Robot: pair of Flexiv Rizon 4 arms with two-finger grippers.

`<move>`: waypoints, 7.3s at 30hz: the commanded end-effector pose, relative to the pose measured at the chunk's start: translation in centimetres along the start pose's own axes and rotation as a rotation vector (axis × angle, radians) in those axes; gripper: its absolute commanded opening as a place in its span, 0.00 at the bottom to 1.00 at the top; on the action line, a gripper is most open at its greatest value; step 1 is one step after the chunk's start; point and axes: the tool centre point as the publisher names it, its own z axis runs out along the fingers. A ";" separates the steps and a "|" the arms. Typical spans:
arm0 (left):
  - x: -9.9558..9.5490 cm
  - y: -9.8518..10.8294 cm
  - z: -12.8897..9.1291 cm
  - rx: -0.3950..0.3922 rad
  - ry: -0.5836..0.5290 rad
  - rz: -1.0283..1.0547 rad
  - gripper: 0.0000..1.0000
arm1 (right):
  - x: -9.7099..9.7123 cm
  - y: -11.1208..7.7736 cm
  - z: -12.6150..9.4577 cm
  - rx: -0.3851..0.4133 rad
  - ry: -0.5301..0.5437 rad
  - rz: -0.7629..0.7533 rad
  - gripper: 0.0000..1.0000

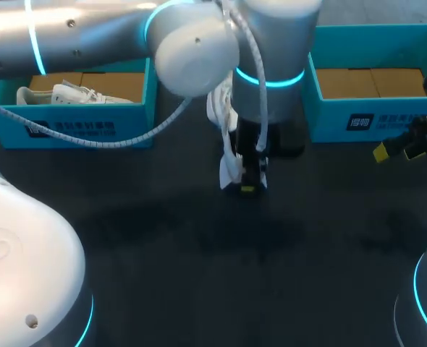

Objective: Take the shoe out of the shoebox, open the shoe tongue, remove and reinsert the insole, then place the shoe into the shoebox

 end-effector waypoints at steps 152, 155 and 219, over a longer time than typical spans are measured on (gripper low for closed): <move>-19.4 39.4 -9.2 -0.061 0.270 -0.099 0.00 | 0.0 0.0 0.1 0.001 -0.001 0.001 1.00; -20.1 40.3 -9.3 -0.100 0.255 -0.013 0.00 | 0.0 0.0 0.1 0.001 -0.001 0.001 1.00; -29.5 50.9 -9.7 -0.263 0.211 1.529 0.00 | 0.0 0.0 0.1 0.001 -0.001 0.001 1.00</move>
